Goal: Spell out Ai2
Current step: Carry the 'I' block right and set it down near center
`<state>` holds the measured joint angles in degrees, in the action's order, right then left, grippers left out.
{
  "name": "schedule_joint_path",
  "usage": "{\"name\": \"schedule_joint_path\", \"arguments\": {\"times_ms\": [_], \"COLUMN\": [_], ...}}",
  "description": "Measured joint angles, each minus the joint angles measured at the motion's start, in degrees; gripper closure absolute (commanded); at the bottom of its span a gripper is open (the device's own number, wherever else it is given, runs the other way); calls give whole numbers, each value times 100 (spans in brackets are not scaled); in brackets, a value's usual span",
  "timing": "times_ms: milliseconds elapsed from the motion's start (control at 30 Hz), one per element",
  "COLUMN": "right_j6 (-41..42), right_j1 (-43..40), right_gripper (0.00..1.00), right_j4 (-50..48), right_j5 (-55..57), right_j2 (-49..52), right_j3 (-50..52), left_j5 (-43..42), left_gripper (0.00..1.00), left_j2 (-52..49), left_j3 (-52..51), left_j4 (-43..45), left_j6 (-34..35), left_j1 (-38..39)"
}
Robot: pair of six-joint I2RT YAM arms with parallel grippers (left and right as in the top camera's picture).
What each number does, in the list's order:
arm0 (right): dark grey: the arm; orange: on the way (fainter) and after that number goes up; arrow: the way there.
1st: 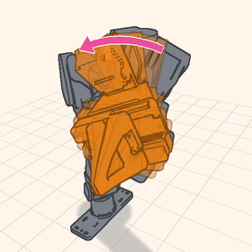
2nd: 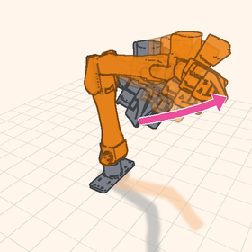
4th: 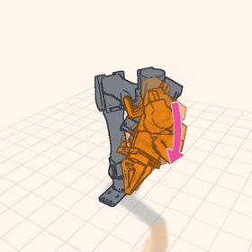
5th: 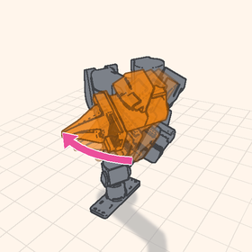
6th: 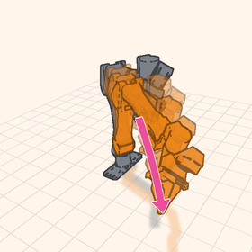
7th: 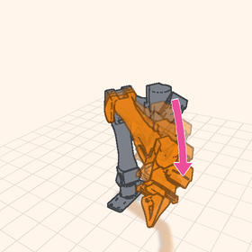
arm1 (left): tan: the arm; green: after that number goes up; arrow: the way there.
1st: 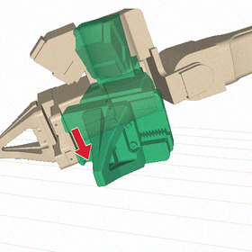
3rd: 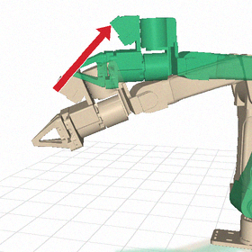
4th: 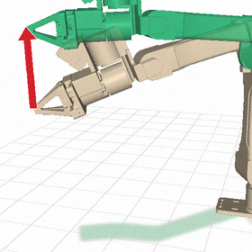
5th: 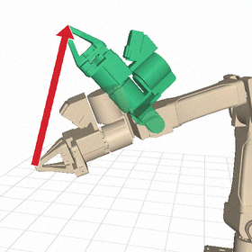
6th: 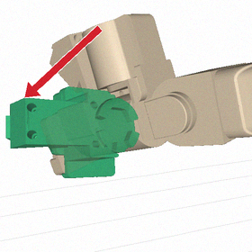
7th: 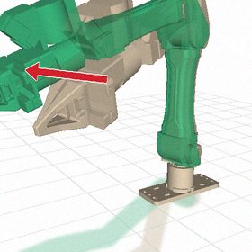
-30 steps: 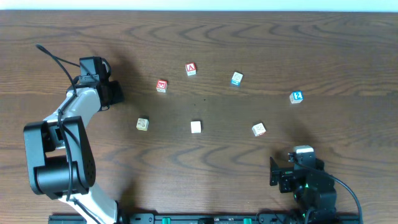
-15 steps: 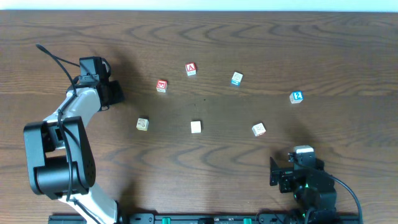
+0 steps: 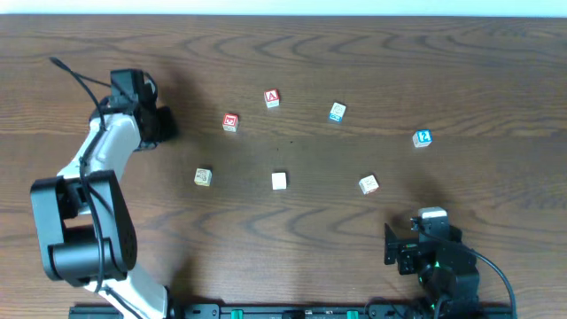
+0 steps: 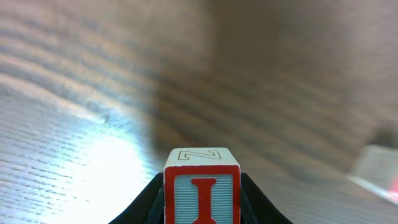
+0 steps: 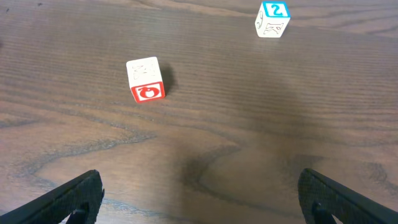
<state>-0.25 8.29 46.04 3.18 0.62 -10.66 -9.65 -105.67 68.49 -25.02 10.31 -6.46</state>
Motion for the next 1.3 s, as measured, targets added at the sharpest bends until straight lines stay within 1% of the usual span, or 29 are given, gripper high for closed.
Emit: {"name": "schedule_joint_path", "arguments": {"times_ms": [133, 267, 400, 500, 667, 933, 1167, 1300], "right_j6": [0, 0, 0, 0, 0, 0, 0, 0], "right_j1": [0, 0, 0, 0, 0, 0, 0, 0], "right_gripper": [1, 1, 1, 1, 1, 1, 1, 1], "right_j4": [0, 0, 0, 0, 0, 0, 0, 0], "right_j5": [-2, -2, 0, 0, 0, 0, 0, 0], "right_j2": [0, 0, 0, 0, 0, 0, 0, 0], "right_j3": [2, 0, 0, 0, 0, 0, 0, 0], "left_j5": [94, 286, 479, 566, 693, 933, 1021, 1032], "left_gripper": [94, 94, 94, 94, 94, 94, 94, 94], "left_j2": [411, 627, 417, -9, -612, -754, -975, -975], "left_j3": [404, 632, 645, 645, 638, 638, 638, 638], "left_j4": [33, 326, 625, 675, 693, 807, 833, 852], "left_j6": [28, -24, -24, -24, -22, 79, 743, 957], "left_j1": [610, 1692, 2699, 3143, 3521, 3926, 3958, 3958]}}
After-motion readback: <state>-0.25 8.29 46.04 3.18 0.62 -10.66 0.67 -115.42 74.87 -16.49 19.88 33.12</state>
